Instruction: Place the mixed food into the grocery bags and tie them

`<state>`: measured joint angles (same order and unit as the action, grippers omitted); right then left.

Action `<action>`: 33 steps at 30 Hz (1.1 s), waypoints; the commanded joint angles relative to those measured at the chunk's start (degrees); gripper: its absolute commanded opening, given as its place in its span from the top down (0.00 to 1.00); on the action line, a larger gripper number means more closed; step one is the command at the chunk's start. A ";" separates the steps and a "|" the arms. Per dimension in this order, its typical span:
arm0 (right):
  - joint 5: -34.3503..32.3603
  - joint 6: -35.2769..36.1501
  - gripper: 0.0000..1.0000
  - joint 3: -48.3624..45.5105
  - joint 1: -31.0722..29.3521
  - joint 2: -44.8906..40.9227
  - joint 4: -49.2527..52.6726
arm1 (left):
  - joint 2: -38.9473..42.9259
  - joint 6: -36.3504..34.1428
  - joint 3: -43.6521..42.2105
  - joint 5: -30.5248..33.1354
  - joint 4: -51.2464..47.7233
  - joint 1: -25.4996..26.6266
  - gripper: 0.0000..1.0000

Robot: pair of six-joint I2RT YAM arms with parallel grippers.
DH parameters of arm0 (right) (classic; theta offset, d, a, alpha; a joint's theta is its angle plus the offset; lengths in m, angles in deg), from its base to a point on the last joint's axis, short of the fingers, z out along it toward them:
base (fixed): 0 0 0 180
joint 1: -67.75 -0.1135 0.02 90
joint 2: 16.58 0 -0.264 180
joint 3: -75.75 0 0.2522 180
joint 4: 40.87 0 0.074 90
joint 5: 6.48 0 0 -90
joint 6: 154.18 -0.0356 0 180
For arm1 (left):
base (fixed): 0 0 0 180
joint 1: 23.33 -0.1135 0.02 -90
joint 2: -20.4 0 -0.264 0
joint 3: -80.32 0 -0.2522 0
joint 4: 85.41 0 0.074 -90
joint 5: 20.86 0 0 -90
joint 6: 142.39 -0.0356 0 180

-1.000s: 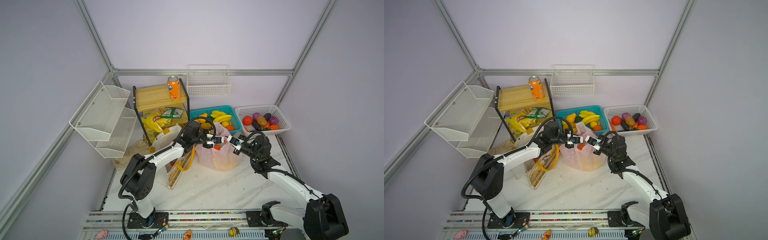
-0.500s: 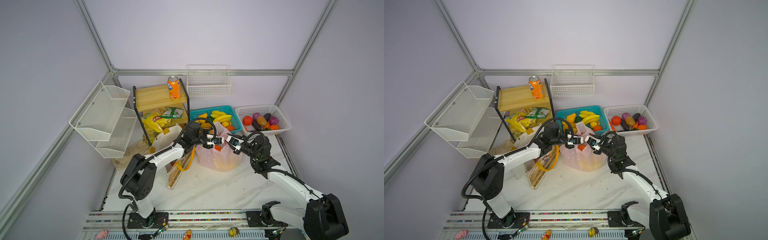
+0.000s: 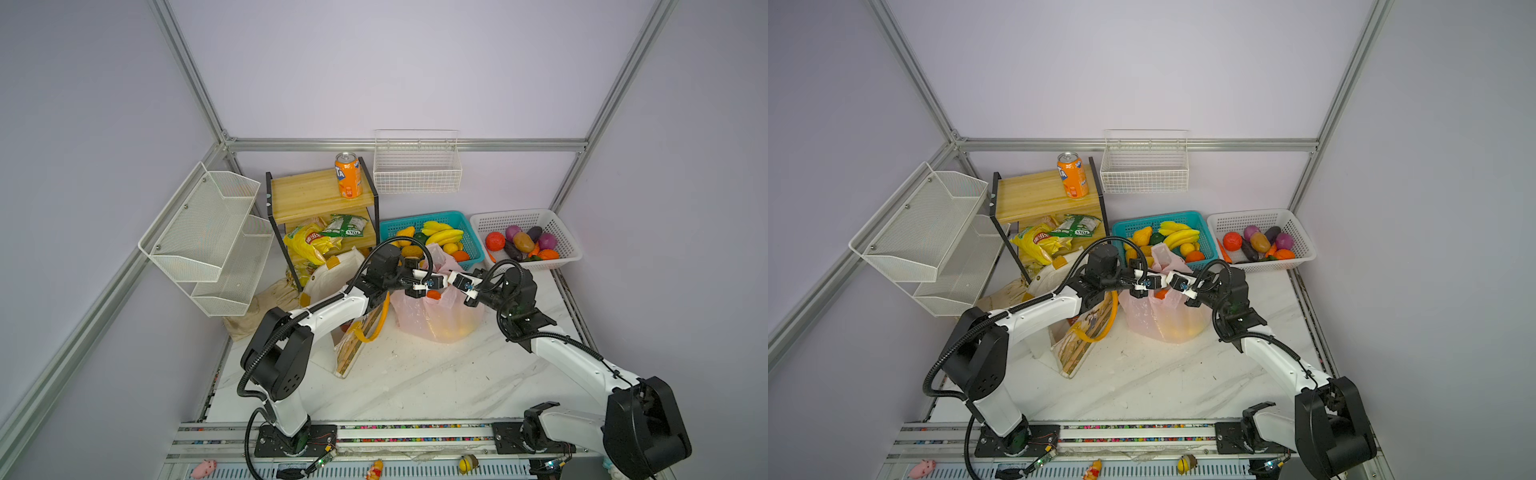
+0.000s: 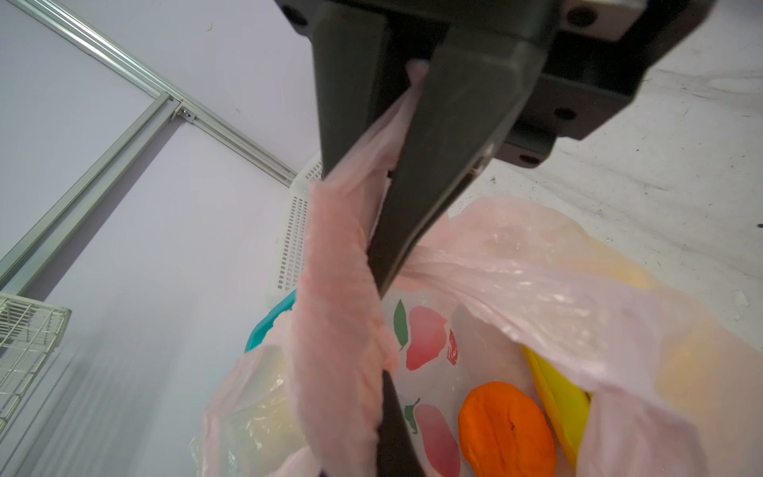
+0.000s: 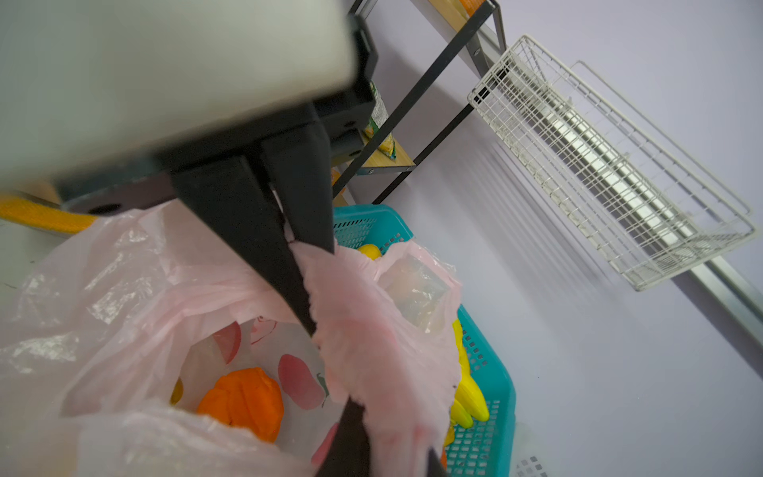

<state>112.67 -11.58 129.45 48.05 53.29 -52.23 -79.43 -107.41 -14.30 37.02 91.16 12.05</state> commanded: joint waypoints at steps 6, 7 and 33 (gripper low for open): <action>-0.63 1.06 1.00 -1.15 -0.36 0.10 -5.38 | 5.59 5.99 -3.05 2.29 1.70 0.38 0.72; -0.74 1.04 1.00 -1.26 -0.38 -0.05 -5.58 | 6.13 6.37 -3.06 2.52 0.87 0.37 0.69; -4.31 -3.42 1.00 -7.22 -0.42 -2.89 -17.63 | 2.77 17.47 7.54 1.20 -18.59 0.71 0.72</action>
<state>109.65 -15.02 123.09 47.87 52.20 -66.79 -77.05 -93.55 -11.17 40.80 72.12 12.38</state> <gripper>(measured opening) 0.050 0.302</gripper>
